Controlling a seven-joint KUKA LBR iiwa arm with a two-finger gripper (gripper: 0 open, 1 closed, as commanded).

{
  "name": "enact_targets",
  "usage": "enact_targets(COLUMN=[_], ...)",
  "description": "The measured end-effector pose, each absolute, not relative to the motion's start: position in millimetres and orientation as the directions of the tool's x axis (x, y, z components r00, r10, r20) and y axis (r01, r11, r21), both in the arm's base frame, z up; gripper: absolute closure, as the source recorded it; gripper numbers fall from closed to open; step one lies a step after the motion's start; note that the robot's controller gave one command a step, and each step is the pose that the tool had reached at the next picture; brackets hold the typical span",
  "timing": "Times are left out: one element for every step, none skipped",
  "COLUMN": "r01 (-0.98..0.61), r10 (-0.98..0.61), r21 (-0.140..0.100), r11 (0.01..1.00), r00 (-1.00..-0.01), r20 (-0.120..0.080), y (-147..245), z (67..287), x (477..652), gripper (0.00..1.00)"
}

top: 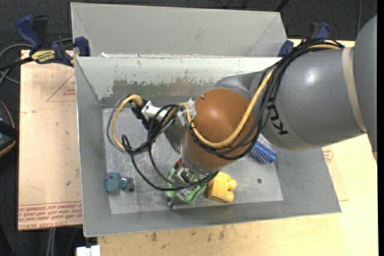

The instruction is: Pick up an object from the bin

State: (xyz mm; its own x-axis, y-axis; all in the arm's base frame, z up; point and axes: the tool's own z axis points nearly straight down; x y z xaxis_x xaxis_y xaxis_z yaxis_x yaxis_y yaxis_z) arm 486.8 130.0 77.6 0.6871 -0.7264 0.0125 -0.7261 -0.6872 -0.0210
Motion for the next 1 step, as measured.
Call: enact_targets(r01=[-0.261], r10=[-0.261], r21=[0.006], r11=[-0.965], r00=[0.965], r20=[0.002], y=[159.8], z=[75.3], x=[501.4], gripper=[1.0])
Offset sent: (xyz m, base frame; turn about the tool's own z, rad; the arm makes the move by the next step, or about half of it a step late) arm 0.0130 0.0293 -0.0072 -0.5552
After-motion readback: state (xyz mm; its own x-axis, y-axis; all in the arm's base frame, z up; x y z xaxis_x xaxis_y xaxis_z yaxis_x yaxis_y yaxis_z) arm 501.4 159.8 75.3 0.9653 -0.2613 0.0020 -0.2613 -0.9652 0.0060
